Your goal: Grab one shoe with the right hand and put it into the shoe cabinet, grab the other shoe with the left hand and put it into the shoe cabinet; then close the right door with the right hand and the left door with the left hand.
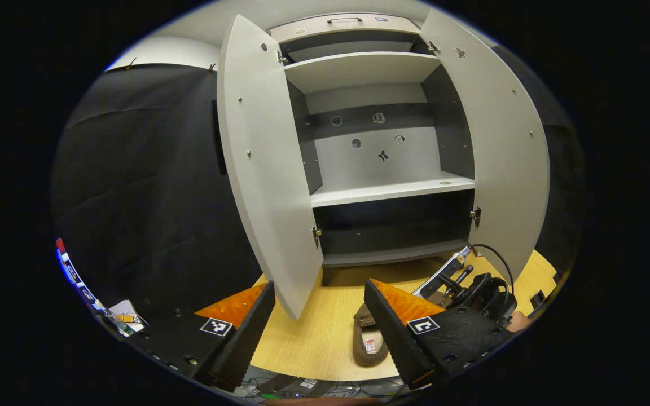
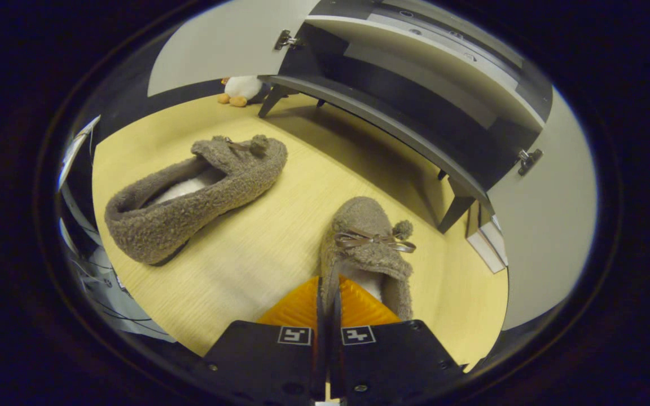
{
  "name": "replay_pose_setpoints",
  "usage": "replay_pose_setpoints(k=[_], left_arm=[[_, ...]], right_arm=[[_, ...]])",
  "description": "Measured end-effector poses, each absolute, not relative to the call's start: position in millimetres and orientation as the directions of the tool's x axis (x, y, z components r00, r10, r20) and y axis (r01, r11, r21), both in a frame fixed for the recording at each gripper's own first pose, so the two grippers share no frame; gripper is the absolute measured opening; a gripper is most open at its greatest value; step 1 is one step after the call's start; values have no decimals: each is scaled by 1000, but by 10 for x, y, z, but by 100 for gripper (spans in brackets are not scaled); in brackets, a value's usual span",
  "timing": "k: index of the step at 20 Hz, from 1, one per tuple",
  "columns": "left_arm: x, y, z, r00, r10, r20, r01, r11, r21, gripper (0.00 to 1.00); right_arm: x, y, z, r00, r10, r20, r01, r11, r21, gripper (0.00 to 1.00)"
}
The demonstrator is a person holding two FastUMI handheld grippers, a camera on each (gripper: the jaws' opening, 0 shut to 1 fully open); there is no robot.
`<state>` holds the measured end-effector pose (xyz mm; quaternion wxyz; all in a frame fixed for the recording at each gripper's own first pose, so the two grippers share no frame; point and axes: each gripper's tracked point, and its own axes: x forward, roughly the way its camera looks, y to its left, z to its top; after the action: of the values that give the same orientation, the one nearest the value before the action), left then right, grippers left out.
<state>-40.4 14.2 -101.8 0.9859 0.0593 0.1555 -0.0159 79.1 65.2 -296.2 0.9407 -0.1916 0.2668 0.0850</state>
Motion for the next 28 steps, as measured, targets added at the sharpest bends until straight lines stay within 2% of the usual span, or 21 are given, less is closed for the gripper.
replay_pose_setpoints(k=[8, 9, 10, 16, 17, 18, 20, 21, 22, 24, 28], left_arm=[[-412, 171, -916, 959, -44, -281, 79, 990, 116, 96], [-398, 157, -893, 961, -56, -270, 88, 990, 108, 100], [-378, 130, -886, 963, -70, -261, 98, 990, 98, 96], [-226, -139, -833, 960, -167, -227, 170, 985, -5, 96], [-198, -180, -787, 961, -178, -211, 179, 984, -17, 100], [-175, -215, -736, 963, -190, -192, 188, 982, -28, 96], [-138, -286, -692, 962, -214, -167, 209, 977, -49, 96], [-148, -326, -730, 958, -229, -173, 222, 973, -60, 100], [-155, -330, -773, 956, -233, -180, 224, 972, -69, 96], [-169, -292, -826, 956, -228, -186, 215, 973, -86, 96], [-218, -50, -1008, 957, -164, -241, 140, 984, -111, 96]], right_arm=[[796, 566, -2461, 894, 10, -448, -167, 935, -313, 6], [808, 518, -2345, 903, -1, -429, -147, 939, -312, 6], [790, 465, -2205, 913, -11, -407, -126, 942, -310, 6], [571, 167, -1115, 967, -58, -250, -20, 954, -299, 6], [541, 138, -904, 974, -57, -221, -11, 955, -296, 6], [526, 130, -698, 980, -54, -193, -4, 957, -289, 6], [535, 155, -323, 988, -30, -151, -12, 964, -267, 6], [564, 149, -119, 991, -23, -134, -13, 966, -258, 6], [603, 135, 81, 993, -22, -117, -9, 966, -257, 6], [765, 70, 435, 995, -34, -91, 7, 961, -276, 6], [1231, 65, 816, 995, -42, -95, 12, 956, -293, 6]])
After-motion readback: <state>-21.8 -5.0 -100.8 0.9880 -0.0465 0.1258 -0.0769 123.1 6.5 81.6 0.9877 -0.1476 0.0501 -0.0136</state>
